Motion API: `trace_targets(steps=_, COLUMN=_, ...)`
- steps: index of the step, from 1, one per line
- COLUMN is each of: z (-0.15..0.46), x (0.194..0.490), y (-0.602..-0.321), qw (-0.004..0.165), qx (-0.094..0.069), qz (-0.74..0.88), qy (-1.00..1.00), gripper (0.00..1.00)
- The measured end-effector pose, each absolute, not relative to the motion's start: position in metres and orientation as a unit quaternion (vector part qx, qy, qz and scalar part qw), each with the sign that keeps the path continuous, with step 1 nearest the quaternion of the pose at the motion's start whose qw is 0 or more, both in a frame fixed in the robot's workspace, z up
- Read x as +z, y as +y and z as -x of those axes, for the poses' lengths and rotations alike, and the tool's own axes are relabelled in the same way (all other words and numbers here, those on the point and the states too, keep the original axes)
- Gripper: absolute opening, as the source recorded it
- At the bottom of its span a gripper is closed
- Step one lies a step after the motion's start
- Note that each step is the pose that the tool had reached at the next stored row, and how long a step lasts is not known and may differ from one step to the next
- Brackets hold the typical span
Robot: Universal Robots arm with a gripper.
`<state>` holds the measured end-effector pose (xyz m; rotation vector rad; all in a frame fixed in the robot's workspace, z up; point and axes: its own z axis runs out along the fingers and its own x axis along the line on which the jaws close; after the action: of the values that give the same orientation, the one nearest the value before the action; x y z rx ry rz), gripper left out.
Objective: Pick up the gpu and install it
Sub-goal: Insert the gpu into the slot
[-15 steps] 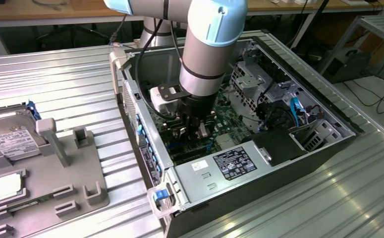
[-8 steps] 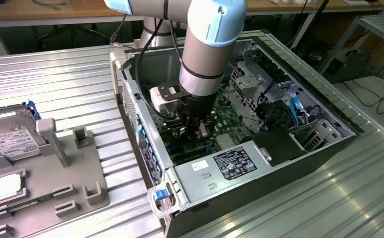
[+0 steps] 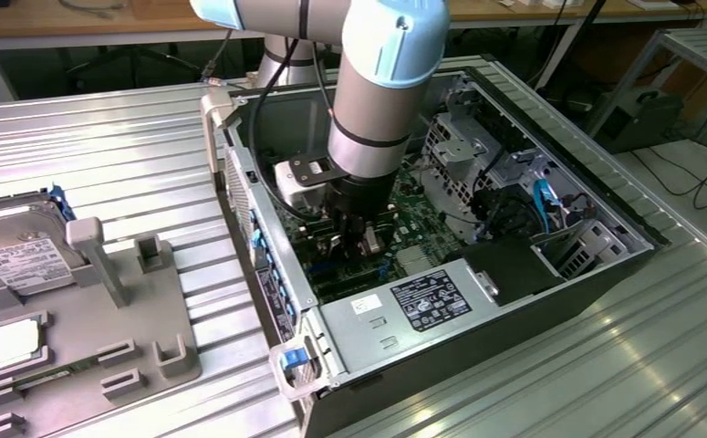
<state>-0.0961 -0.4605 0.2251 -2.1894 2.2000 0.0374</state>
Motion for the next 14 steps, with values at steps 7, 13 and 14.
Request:
trace_targets(steps=7, z=0.096, x=0.232, y=-0.460, qw=0.019, qx=0.012, qz=0.705, qy=0.709, gripper=0.35)
trace_targets(steps=13, z=0.096, x=0.260, y=-0.459, qw=0.018, qx=0.009, qz=0.705, qy=0.709, gripper=0.35)
trace_targets(steps=14, z=0.096, x=0.265, y=-0.459, qw=0.018, qx=0.008, qz=0.705, qy=0.709, gripper=0.35)
